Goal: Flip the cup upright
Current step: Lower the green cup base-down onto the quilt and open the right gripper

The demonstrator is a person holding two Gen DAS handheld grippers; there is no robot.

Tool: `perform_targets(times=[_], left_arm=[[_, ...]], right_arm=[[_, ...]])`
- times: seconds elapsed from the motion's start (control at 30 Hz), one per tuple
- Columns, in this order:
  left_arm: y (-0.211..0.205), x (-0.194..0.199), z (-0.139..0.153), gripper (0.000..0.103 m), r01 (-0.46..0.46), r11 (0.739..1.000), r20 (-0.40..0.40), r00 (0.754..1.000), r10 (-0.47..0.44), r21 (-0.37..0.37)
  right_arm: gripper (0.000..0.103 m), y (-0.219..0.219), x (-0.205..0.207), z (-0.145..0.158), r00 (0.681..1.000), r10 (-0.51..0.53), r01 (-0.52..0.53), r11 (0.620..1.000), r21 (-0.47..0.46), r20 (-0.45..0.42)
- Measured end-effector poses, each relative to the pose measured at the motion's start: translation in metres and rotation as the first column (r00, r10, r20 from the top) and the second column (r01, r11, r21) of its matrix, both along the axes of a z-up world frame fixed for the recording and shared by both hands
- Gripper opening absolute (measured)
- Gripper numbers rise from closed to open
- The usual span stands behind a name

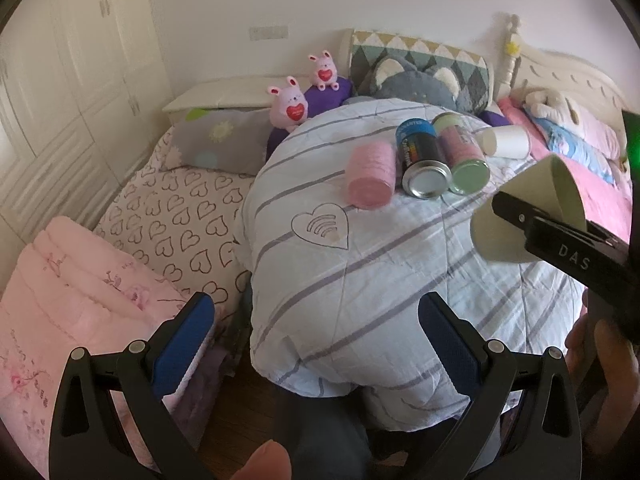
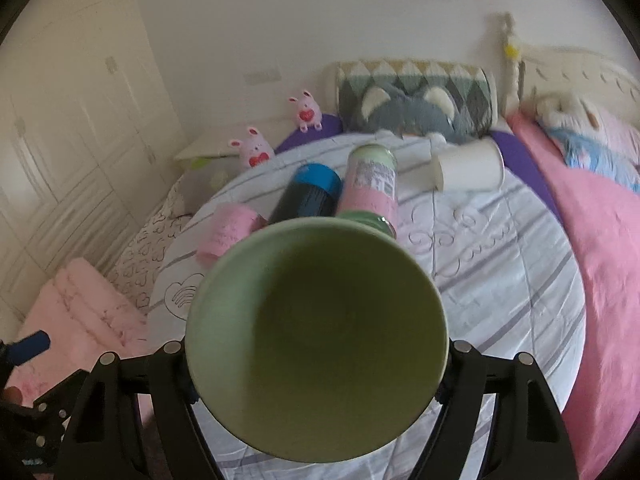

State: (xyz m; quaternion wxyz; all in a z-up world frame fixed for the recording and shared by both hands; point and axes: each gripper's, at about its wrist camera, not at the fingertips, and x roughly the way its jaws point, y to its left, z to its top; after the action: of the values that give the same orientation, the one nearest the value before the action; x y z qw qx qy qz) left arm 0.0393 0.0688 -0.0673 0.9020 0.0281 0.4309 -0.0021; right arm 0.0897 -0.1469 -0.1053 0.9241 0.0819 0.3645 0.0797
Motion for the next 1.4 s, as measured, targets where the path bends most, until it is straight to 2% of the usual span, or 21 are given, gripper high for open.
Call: perform_targets(times=[0.2, 0.43, 0.63, 0.83, 1.17, 1.23, 1.4], left_arm=[[-0.001, -0.005, 0.002, 0.103, -0.016, 1.0, -0.001, 1.0, 0.016, 0.01], [-0.008, -0.012, 0.005, 0.103, -0.002, 1.0, 0.01, 1.0, 0.002, 0.027], [-0.013, -0.012, 0.003, 0.103, -0.002, 1.0, 0.004, 1.0, 0.002, 0.029], [-0.02, -0.019, 0.007, 0.103, 0.015, 0.999, 0.013, 1.0, -0.015, 0.041], [-0.017, -0.02, 0.008, 0.103, 0.001, 0.999, 0.014, 1.0, -0.002, 0.039], [-0.018, -0.021, 0.008, 0.103, 0.004, 0.999, 0.017, 1.0, -0.004, 0.041], [-0.018, -0.027, 0.011, 0.103, -0.001, 0.999, 0.027, 1.0, 0.0, 0.044]], right_arm=[[0.079, 0.007, -0.004, 0.004, 0.999, 0.032, -0.034, 0.997, -0.069, -0.018], [0.079, 0.006, -0.002, -0.03, 0.996, 0.036, -0.041, 0.997, -0.06, -0.082], [0.079, 0.006, -0.01, -0.019, 0.998, 0.044, -0.047, 0.997, -0.068, -0.045], [0.079, 0.008, -0.002, -0.045, 0.994, 0.056, -0.062, 0.996, -0.06, -0.098], [0.083, 0.016, -0.011, -0.044, 0.993, 0.068, -0.078, 0.991, -0.11, -0.096], [0.086, 0.018, -0.015, -0.043, 0.995, 0.062, -0.072, 0.988, -0.135, -0.083], [0.087, 0.017, -0.023, -0.03, 0.998, 0.056, -0.061, 0.989, -0.133, -0.035]])
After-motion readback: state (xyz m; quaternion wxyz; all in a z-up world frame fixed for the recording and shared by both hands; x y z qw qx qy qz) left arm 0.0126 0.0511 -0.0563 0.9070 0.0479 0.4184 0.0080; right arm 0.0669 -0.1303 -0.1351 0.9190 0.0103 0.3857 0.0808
